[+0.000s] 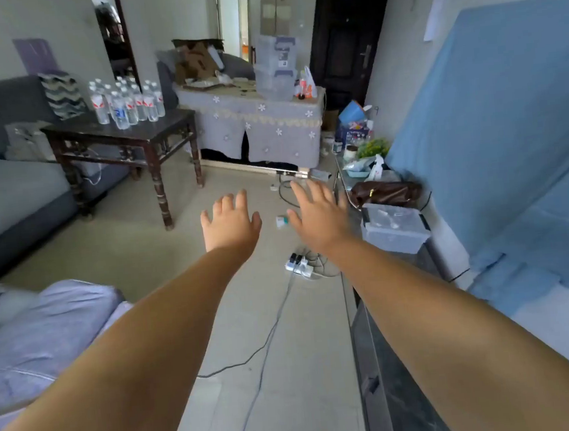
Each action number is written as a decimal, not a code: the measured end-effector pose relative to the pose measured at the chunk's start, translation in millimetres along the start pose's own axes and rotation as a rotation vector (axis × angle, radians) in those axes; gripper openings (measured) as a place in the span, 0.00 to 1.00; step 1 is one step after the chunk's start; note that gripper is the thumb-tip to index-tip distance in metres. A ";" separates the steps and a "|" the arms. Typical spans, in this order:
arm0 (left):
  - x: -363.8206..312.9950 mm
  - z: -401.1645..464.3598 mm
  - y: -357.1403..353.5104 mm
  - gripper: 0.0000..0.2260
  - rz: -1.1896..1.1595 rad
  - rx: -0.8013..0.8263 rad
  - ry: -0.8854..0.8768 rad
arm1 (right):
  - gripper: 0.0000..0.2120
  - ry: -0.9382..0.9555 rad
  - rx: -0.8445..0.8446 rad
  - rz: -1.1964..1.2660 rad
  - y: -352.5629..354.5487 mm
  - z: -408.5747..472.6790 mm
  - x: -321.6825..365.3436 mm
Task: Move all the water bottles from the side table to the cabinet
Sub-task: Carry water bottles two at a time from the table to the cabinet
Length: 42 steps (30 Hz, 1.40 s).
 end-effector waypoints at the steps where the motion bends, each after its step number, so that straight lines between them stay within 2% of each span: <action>1: 0.4 1.3 -6.7 0.24 -0.001 0.027 0.011 | 0.27 -0.007 0.024 -0.011 -6.2 2.1 -2.8; 7: 16.0 39.5 -54.3 0.23 -0.001 0.100 0.019 | 0.25 0.021 0.092 -0.007 -52.7 40.5 -14.4; 15: 63.3 161.2 -98.5 0.22 -0.014 0.112 0.050 | 0.25 0.011 0.190 -0.021 -112.6 167.3 -13.1; 26: 107.5 322.6 -141.4 0.24 0.008 0.105 0.117 | 0.27 0.067 0.175 -0.025 -165.7 345.3 0.6; 31: 126.8 390.2 -174.0 0.25 0.017 0.087 0.161 | 0.27 0.156 0.181 -0.007 -206.4 424.7 0.4; 37: 155.0 482.7 -216.9 0.24 0.057 0.045 0.303 | 0.25 0.293 0.144 -0.010 -246.0 543.4 -1.8; 42: 171.3 551.8 -235.8 0.23 0.069 0.012 0.442 | 0.25 0.396 0.197 -0.023 -271.4 642.3 4.9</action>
Point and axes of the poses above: each hand's wrist, its own z-axis towards the middle knuckle, its own y-axis out of the back of the hand, x = y × z, the point moved 9 cm from there along z, towards the middle knuckle, and after that the axes turned 6 degrees about -y, right-handed, at the moved point
